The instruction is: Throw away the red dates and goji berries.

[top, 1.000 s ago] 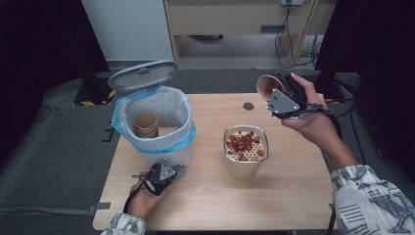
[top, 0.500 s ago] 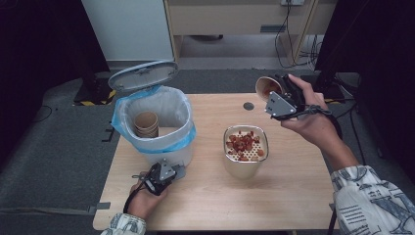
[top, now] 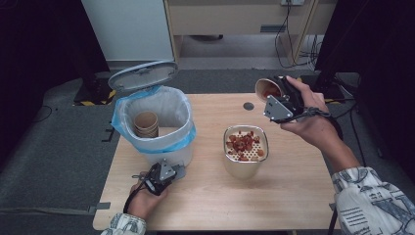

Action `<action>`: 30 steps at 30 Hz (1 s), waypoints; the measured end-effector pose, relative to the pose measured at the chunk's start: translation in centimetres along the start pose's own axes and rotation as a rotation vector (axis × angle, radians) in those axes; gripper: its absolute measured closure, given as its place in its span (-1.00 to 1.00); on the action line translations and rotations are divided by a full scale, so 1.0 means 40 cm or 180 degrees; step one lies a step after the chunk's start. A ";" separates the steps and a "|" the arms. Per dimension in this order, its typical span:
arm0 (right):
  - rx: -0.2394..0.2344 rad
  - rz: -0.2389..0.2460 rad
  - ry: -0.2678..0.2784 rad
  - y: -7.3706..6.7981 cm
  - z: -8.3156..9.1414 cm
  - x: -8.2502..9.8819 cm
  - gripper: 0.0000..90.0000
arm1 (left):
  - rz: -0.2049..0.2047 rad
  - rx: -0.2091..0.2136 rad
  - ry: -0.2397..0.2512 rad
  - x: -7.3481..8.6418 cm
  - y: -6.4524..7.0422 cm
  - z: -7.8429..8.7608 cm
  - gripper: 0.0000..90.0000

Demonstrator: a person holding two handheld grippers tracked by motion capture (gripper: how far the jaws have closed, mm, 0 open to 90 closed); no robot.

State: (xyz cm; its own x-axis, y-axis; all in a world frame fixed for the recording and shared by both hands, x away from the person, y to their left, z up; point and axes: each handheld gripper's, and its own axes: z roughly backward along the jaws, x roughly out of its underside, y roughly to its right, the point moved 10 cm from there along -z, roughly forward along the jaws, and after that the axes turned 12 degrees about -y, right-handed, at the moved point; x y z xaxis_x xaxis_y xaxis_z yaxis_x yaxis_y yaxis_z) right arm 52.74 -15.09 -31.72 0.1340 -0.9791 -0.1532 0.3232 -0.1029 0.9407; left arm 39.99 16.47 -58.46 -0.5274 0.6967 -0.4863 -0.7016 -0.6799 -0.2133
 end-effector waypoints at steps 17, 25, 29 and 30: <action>0.0052 0.0173 -0.0035 -0.002 0.004 -0.009 -0.24 | 0.0001 0.0002 0.0000 0.000 0.000 0.000 1.00; 0.0080 0.0260 -0.0047 -0.004 0.007 -0.018 -0.24 | 0.0000 0.0001 -0.0002 0.000 0.000 0.000 1.00; 0.0111 0.0322 -0.0056 -0.002 0.007 -0.020 -0.24 | -0.0001 0.0001 -0.0003 0.000 0.000 0.000 1.00; 0.0120 0.0352 -0.0075 -0.001 0.008 -0.020 -0.24 | 0.0001 0.0002 -0.0003 0.000 0.000 0.000 1.00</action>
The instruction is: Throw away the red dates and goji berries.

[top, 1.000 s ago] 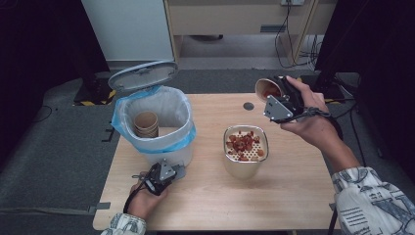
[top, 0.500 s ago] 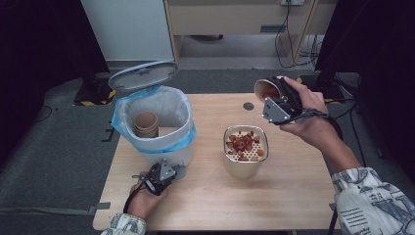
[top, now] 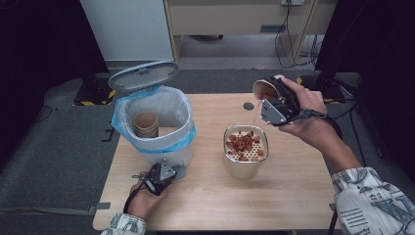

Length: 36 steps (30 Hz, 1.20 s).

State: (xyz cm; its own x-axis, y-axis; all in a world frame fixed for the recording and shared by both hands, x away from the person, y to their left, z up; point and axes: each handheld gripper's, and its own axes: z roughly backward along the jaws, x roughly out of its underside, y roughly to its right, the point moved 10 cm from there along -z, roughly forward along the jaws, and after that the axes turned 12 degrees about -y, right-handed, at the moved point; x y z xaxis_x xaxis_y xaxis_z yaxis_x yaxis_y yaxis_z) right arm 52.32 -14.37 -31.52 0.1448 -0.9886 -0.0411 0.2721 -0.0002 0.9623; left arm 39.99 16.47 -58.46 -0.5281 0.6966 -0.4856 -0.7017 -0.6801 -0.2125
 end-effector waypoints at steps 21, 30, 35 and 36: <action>0.0130 0.0368 -0.0108 -0.006 0.002 -0.006 -0.24 | -0.0002 -0.0001 -0.0001 0.000 0.000 0.000 1.00; 0.0228 0.0592 -0.0176 -0.002 0.006 -0.011 -0.24 | -0.0001 0.0000 -0.0002 0.000 0.000 0.000 1.00; 0.0263 0.0648 -0.0193 -0.003 0.006 -0.015 -0.24 | 0.0000 -0.0001 -0.0002 0.000 0.000 0.000 1.00; 0.0269 0.0665 -0.0189 -0.003 0.006 -0.016 -0.24 | 0.0000 -0.0001 -0.0001 0.000 0.000 0.000 1.00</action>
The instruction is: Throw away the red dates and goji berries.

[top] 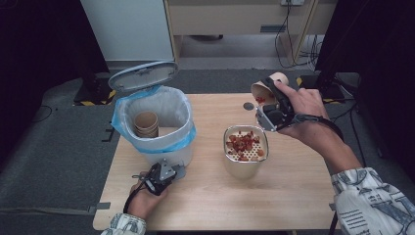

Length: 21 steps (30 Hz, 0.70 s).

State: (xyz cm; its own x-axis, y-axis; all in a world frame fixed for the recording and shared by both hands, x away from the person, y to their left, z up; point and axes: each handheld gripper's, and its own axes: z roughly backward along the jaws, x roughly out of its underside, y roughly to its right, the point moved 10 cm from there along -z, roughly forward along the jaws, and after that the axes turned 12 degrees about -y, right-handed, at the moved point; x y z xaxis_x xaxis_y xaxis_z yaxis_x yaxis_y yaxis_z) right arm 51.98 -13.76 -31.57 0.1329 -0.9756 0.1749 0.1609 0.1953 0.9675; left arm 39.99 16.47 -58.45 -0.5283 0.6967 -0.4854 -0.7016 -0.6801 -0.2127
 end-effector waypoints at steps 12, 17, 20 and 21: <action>0.0089 0.0180 -0.0028 0.004 0.000 -0.015 -0.24 | 0.0001 0.0000 -0.0001 0.000 0.000 0.000 1.00; 0.0098 0.0191 -0.0022 0.004 -0.002 -0.015 -0.24 | 0.0002 0.0003 0.0001 0.000 0.000 0.000 1.00; 0.0097 0.0217 -0.0032 0.003 -0.002 -0.017 -0.24 | 0.0002 0.0001 0.0000 0.000 0.000 0.000 1.00; 0.0120 0.0250 -0.0041 0.004 -0.002 -0.019 -0.24 | 0.0003 0.0003 0.0000 0.000 0.000 0.000 1.00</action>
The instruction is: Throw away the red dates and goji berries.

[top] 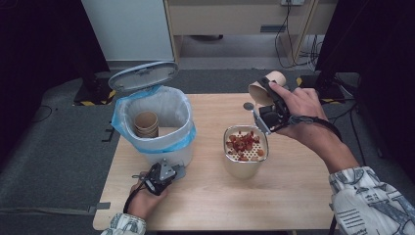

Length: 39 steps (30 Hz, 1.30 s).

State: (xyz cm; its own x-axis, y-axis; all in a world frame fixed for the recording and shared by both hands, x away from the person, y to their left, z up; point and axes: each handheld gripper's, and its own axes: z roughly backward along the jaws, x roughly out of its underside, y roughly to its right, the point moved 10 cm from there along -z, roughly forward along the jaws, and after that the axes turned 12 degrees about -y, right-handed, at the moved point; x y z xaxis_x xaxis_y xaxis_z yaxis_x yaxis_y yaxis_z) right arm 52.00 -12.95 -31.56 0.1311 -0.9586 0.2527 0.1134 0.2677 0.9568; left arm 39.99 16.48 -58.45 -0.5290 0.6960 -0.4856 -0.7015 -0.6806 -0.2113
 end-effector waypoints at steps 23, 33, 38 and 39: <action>0.0487 0.1057 -0.0289 0.009 0.008 -0.033 -0.24 | -0.0004 0.0000 0.0001 0.000 0.000 0.000 1.00; 0.0539 0.1075 -0.0277 0.014 0.013 -0.038 -0.24 | -0.0002 -0.0001 0.0001 0.000 0.000 0.000 1.00; 0.0559 0.0948 -0.0338 0.029 0.012 -0.019 -0.23 | -0.0003 -0.0002 0.0000 0.000 0.000 0.000 1.00; 0.0556 0.0952 -0.0329 0.024 0.014 -0.026 -0.23 | -0.0002 0.0001 -0.0002 0.000 0.000 0.000 1.00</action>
State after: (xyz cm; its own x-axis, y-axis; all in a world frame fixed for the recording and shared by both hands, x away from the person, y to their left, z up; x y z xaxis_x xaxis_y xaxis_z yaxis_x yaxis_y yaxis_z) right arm 51.42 -11.76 -30.84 0.0318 -0.8475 0.5298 -0.0860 0.5258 0.8462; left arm 39.99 16.50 -58.45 -0.5288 0.6966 -0.4849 -0.7021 -0.6800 -0.2114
